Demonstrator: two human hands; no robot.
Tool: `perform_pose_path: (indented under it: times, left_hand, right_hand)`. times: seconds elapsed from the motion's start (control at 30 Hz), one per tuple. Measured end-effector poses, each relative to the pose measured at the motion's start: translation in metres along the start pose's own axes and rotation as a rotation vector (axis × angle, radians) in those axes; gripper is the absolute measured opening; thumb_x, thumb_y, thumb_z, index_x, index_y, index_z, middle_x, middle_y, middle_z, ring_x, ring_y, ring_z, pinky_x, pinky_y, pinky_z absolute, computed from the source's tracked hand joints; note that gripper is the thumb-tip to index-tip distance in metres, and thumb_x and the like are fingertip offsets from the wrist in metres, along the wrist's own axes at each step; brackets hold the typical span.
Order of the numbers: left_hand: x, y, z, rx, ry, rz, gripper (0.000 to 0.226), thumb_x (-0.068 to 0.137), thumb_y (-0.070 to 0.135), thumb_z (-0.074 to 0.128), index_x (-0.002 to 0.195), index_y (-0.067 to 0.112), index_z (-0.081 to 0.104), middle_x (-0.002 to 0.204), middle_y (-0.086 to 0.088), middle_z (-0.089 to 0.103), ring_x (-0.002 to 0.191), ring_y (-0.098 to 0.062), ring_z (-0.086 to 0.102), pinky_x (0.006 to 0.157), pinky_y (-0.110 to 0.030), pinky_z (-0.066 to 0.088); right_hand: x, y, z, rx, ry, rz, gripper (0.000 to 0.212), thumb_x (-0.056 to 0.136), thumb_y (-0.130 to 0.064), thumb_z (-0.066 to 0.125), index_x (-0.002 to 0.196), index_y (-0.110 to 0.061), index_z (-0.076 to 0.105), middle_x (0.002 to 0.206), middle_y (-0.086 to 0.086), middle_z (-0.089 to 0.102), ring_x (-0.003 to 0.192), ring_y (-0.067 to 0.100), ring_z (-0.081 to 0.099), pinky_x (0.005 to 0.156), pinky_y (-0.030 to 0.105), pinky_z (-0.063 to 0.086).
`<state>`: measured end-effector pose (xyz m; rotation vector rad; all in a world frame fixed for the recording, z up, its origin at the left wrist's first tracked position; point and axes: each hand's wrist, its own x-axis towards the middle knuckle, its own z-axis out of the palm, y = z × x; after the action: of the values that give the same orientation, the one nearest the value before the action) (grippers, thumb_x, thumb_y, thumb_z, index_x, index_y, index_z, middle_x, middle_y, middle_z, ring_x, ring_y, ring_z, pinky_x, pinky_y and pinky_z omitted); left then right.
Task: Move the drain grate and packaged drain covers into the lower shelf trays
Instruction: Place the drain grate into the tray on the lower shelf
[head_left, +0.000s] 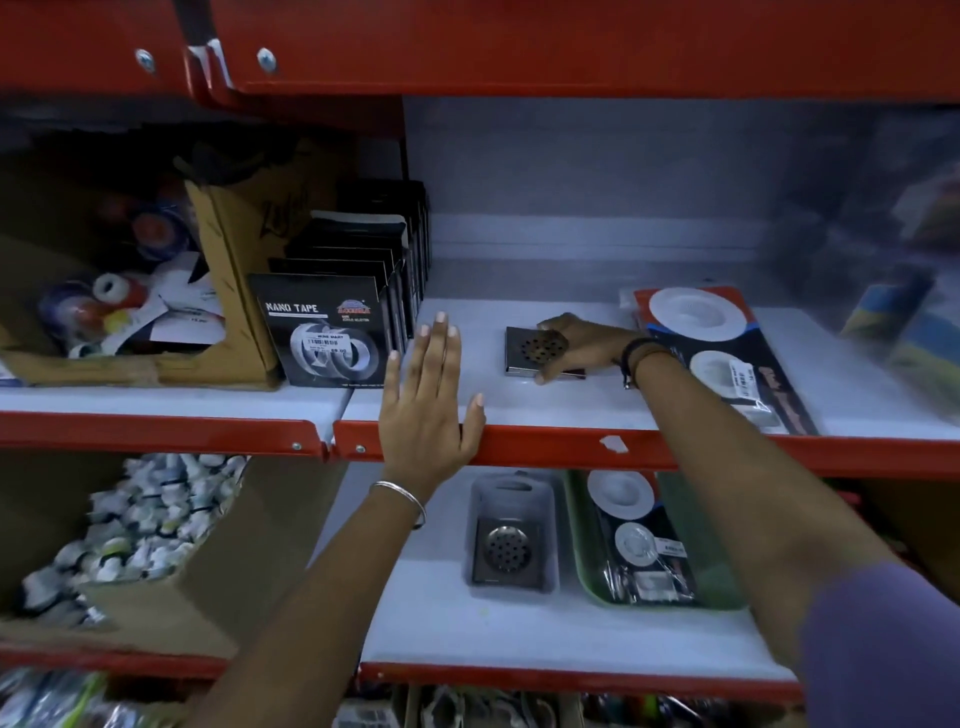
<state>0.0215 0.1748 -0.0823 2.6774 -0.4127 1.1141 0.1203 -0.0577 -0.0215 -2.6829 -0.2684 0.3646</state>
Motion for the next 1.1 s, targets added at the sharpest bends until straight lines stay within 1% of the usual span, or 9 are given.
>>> perform_pose_path:
  times: [0.13,0.3,0.4,0.47,0.57,0.67,0.8,0.93,1.1]
  left_hand:
    - [0.000,-0.001,0.003,0.028,0.019,0.003,0.073,0.085,0.040,0.036,0.148,0.007,0.018,0.156,-0.006,0.014,0.145,-0.019,0.014,0.119,-0.042,0.010]
    - [0.000,0.000,0.001,0.023,0.001,-0.004,0.072,0.085,0.039,0.036,0.147,0.007,0.019,0.157,-0.008,0.018,0.145,-0.019,0.015,0.118,-0.040,0.012]
    - [0.002,0.001,-0.001,0.026,-0.008,-0.013,0.071,0.085,0.038,0.035,0.147,0.007,0.019,0.157,-0.009,0.020,0.145,-0.020,0.018,0.118,-0.038,0.012]
    - [0.000,0.002,-0.002,0.033,-0.015,-0.018,0.070,0.086,0.039,0.033,0.147,0.007,0.019,0.157,-0.010,0.021,0.145,-0.020,0.019,0.118,-0.037,0.012]
    - [0.000,0.004,-0.003,0.032,-0.027,-0.024,0.070,0.087,0.039,0.031,0.148,0.007,0.018,0.157,-0.010,0.021,0.146,-0.020,0.017,0.119,-0.038,0.012]
    - [0.000,0.006,-0.003,0.037,-0.013,-0.035,0.070,0.086,0.037,0.034,0.147,0.007,0.020,0.157,-0.010,0.022,0.146,-0.020,0.019,0.119,-0.039,0.014]
    - [0.000,0.004,0.001,0.059,0.018,-0.051,0.069,0.086,0.037,0.036,0.147,0.008,0.023,0.156,-0.009,0.027,0.145,-0.020,0.022,0.119,-0.041,0.014]
    - [-0.001,0.003,0.005,0.042,0.028,-0.045,0.068,0.086,0.039,0.036,0.146,0.010,0.025,0.155,-0.007,0.030,0.144,-0.020,0.025,0.118,-0.040,0.017]
    - [-0.002,-0.002,0.011,0.062,0.086,-0.020,0.067,0.085,0.039,0.036,0.145,0.009,0.031,0.152,-0.007,0.036,0.142,-0.021,0.030,0.116,-0.043,0.023]
  right_hand:
    - [0.003,0.006,-0.002,0.008,0.047,-0.050,0.077,0.067,-0.046,0.079,0.131,-0.021,0.044,0.126,-0.004,0.042,0.117,0.017,0.045,0.107,0.034,0.037]
    - [-0.021,-0.002,-0.015,0.098,0.191,-0.124,0.086,0.050,-0.068,0.079,0.121,-0.027,0.052,0.128,-0.002,0.050,0.117,0.018,0.051,0.107,0.042,0.039]
    - [-0.066,-0.021,-0.027,0.098,0.288,-0.213,0.076,0.065,-0.047,0.081,0.130,-0.023,0.047,0.133,0.002,0.047,0.119,0.018,0.047,0.102,0.033,0.037]
    - [-0.112,-0.036,-0.026,0.103,0.312,-0.281,0.078,0.065,-0.046,0.080,0.131,-0.023,0.045,0.132,0.001,0.048,0.118,0.015,0.047,0.097,0.030,0.038]
    - [-0.172,-0.046,-0.006,0.138,0.197,-0.393,0.083,0.055,-0.058,0.072,0.128,-0.027,0.048,0.126,-0.006,0.051,0.114,0.010,0.052,0.100,0.024,0.040]
    - [-0.201,-0.037,0.036,0.189,-0.069,-0.464,0.084,0.056,-0.056,0.075,0.130,-0.025,0.050,0.124,-0.007,0.054,0.117,0.010,0.053,0.101,0.024,0.042]
    - [-0.173,-0.015,0.110,0.135,-0.245,-0.317,0.076,0.060,-0.051,0.082,0.126,-0.032,0.050,0.122,-0.016,0.051,0.115,0.003,0.051,0.104,0.025,0.041]
    - [-0.101,0.020,0.170,0.029,-0.207,-0.126,0.075,0.053,-0.058,0.080,0.117,-0.032,0.051,0.116,-0.011,0.051,0.110,0.015,0.054,0.096,0.038,0.048]
    - [-0.027,0.032,0.219,-0.114,-0.169,0.003,0.102,0.052,-0.056,0.080,0.139,-0.023,0.038,0.147,0.003,0.037,0.134,0.024,0.038,0.108,0.034,0.036]
